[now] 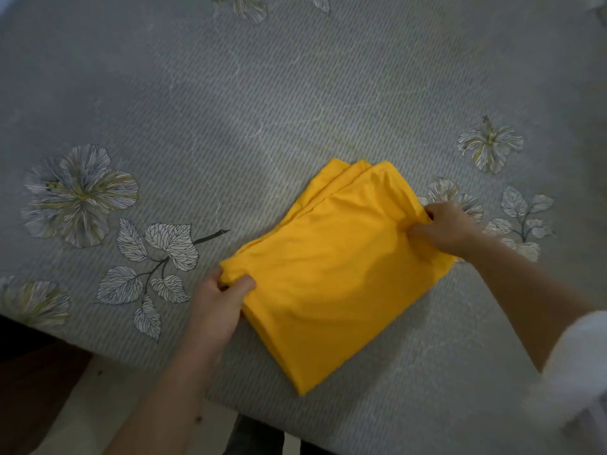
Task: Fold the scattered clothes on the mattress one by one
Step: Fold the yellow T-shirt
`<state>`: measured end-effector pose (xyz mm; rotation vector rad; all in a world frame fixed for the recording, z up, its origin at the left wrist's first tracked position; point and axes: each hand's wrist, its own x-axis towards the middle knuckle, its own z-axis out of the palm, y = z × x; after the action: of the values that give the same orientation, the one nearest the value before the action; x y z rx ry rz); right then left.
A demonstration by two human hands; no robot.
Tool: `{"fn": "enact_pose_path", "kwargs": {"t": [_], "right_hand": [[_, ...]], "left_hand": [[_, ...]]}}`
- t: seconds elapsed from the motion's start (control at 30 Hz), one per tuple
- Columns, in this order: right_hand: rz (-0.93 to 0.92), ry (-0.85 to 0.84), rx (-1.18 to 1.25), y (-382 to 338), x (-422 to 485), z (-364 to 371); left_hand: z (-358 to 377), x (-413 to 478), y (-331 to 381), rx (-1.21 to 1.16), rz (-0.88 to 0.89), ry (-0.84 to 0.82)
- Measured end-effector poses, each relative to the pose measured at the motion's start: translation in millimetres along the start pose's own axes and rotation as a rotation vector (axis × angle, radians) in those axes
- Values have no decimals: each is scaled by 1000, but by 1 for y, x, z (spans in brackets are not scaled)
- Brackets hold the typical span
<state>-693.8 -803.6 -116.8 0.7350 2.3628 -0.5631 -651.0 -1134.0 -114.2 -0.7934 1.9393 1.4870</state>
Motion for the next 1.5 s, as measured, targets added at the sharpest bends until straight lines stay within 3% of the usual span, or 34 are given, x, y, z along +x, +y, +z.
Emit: {"fn": "enact_pose_path", "kwargs": {"t": [0.2, 0.33, 0.43, 0.63, 0.77, 1.03, 1.27, 1.5], "right_hand": [[201, -379, 274, 53, -52, 15], [254, 0, 596, 67, -60, 23], [282, 33, 721, 55, -62, 33], [298, 72, 725, 16, -69, 56], [428, -83, 920, 6, -88, 44], [314, 40, 948, 24, -196, -6], [313, 160, 1019, 109, -330, -30], [383, 281, 1211, 263, -473, -32]], "left_hand": [[5, 29, 17, -163, 196, 235], [8, 27, 9, -86, 220, 303], [8, 15, -9, 80, 207, 308], [2, 15, -28, 301, 146, 149], [-6, 13, -8, 219, 34, -18], [1, -74, 43, 307, 231, -149], [61, -199, 51, 383, 388, -306], [156, -327, 25, 544, 536, -431]]}}
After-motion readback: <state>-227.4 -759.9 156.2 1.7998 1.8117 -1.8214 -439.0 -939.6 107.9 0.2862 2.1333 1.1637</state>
